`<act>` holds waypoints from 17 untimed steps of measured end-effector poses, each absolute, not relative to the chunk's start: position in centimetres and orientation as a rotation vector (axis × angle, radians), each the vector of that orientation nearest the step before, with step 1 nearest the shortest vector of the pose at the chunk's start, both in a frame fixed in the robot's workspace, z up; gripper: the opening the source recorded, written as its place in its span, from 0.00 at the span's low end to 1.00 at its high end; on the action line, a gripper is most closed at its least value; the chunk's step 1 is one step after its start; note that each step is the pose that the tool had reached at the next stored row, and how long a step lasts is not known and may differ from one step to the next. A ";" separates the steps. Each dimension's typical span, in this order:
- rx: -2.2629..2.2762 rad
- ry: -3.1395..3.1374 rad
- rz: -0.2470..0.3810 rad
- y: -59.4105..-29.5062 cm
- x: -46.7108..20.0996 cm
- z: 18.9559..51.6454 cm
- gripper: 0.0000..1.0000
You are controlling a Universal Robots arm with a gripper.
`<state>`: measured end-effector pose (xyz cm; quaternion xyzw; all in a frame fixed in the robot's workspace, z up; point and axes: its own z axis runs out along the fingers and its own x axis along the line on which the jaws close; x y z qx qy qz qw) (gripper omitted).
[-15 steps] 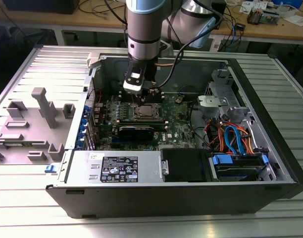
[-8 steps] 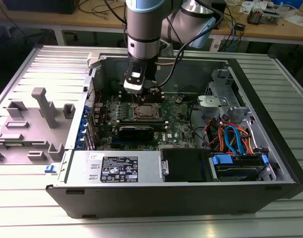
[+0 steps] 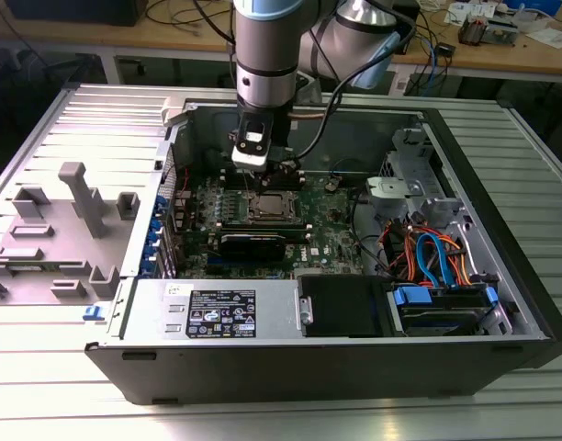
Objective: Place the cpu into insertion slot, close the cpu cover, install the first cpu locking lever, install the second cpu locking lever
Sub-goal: 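Install the first cpu locking lever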
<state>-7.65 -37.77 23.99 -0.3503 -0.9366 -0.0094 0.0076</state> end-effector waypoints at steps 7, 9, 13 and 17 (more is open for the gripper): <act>-0.895 -2.994 -0.028 -37.8 -7.7 23.9 0.11; -0.886 -2.997 -0.028 -37.8 -7.7 23.9 0.11; -0.885 -2.997 -0.028 -37.8 -7.7 23.9 0.11; -0.885 -2.997 -0.028 -37.8 -7.7 23.9 0.11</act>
